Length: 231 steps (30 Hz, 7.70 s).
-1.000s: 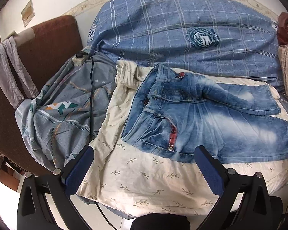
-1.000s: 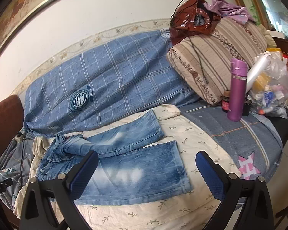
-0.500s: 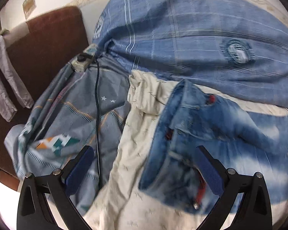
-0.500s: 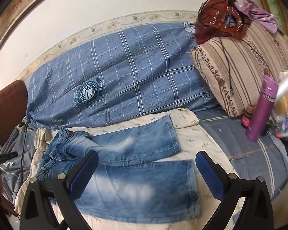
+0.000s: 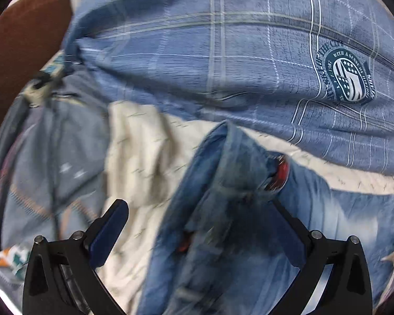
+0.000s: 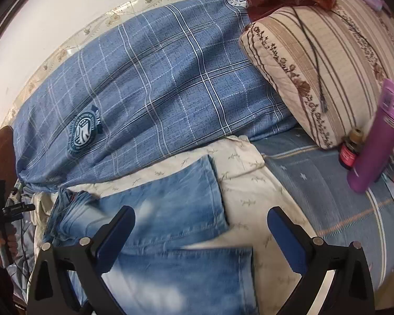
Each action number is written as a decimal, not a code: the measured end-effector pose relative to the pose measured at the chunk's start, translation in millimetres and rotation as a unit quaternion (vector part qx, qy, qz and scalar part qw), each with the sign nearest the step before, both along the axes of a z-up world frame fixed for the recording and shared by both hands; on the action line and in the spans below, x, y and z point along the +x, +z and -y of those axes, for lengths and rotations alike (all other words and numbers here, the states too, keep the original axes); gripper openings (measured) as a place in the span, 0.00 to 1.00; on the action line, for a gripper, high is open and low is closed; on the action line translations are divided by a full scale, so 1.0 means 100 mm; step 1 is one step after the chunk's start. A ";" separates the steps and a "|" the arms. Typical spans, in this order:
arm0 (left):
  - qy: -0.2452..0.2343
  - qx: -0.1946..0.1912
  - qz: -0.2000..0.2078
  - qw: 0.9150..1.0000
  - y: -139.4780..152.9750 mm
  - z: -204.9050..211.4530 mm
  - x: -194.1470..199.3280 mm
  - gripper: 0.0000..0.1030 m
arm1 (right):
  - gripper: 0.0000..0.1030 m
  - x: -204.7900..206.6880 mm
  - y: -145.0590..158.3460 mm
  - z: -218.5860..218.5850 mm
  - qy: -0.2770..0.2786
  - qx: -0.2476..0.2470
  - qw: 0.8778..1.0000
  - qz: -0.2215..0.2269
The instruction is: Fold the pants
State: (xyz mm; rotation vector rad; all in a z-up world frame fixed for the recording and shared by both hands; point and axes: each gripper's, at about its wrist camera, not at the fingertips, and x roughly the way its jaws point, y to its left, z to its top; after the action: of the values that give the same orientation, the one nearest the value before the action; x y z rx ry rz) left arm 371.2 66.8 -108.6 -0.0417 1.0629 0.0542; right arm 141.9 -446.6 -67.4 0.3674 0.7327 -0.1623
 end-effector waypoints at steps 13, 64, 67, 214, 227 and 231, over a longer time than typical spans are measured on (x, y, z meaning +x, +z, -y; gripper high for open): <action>-0.023 -0.057 -0.051 0.997 -0.48 0.45 0.75 0.59 | 0.90 0.98 -0.42 0.53 -0.008 0.052 0.999 -0.002; 0.025 -0.127 -0.048 0.990 -0.43 -0.28 1.24 0.40 | 0.19 1.44 -0.71 0.08 0.036 -0.022 0.998 -0.052; 0.011 -0.117 -0.049 0.992 -0.41 -0.23 1.25 0.29 | 0.19 1.45 -0.73 0.06 0.036 -0.023 0.998 -0.051; -0.022 0.002 0.027 0.999 -0.88 -0.90 -2.15 0.54 | 0.15 1.62 -1.21 -3.36 0.347 -0.099 0.921 -0.145; -0.032 0.043 0.018 0.998 -0.81 -0.80 -2.15 0.54 | 0.20 1.72 -1.13 -2.89 0.265 0.070 0.955 -0.108; -0.009 0.040 0.027 0.999 -0.64 -0.88 -2.31 0.54 | 0.21 1.46 -0.94 -2.39 0.231 0.159 0.957 -0.081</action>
State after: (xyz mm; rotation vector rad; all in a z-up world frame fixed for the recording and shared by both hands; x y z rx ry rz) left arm 140.4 154.4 -172.4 0.0394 1.0054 0.0791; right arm 287.6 -207.9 -161.5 0.4814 0.9910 0.3763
